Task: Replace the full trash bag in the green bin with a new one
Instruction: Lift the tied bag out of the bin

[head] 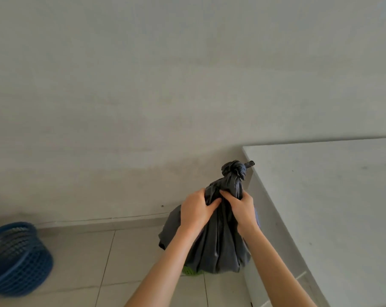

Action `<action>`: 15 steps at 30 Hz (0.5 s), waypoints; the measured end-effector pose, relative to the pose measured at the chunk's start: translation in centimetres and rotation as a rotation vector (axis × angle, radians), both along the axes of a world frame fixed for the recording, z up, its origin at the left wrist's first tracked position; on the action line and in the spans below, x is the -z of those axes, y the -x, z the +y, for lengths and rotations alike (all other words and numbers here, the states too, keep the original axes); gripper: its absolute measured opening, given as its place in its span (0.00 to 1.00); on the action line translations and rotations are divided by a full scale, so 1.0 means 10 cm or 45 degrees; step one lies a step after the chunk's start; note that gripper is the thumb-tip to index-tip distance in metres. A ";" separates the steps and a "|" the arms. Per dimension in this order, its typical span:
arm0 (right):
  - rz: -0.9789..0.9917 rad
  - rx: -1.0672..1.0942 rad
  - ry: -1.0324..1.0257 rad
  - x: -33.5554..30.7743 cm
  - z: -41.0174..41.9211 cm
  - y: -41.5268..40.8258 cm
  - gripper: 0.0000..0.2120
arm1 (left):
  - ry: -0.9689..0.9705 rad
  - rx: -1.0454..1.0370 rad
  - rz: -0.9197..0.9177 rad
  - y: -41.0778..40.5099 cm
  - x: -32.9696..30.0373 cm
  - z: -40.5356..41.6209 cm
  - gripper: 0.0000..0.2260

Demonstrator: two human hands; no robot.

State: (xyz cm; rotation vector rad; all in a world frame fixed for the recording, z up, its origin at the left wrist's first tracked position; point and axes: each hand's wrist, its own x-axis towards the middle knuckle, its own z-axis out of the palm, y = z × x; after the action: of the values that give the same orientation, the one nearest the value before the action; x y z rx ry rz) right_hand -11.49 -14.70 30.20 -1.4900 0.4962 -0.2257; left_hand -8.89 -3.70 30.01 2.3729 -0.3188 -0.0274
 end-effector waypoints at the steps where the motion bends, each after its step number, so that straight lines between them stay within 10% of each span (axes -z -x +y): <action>1: -0.005 -0.002 0.030 -0.17 -0.06 0.11 0.05 | -0.022 0.019 -0.012 0.09 -0.18 -0.05 0.17; 15: -0.326 0.090 0.555 -1.90 -1.97 2.34 0.16 | -0.018 0.450 -0.242 1.84 -1.85 -1.73 0.25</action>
State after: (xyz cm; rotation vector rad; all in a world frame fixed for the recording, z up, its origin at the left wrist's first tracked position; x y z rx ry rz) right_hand -34.87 -34.36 49.16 -1.8353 0.3028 -0.6021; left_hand -27.26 -20.99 48.51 2.3084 -0.8281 0.0301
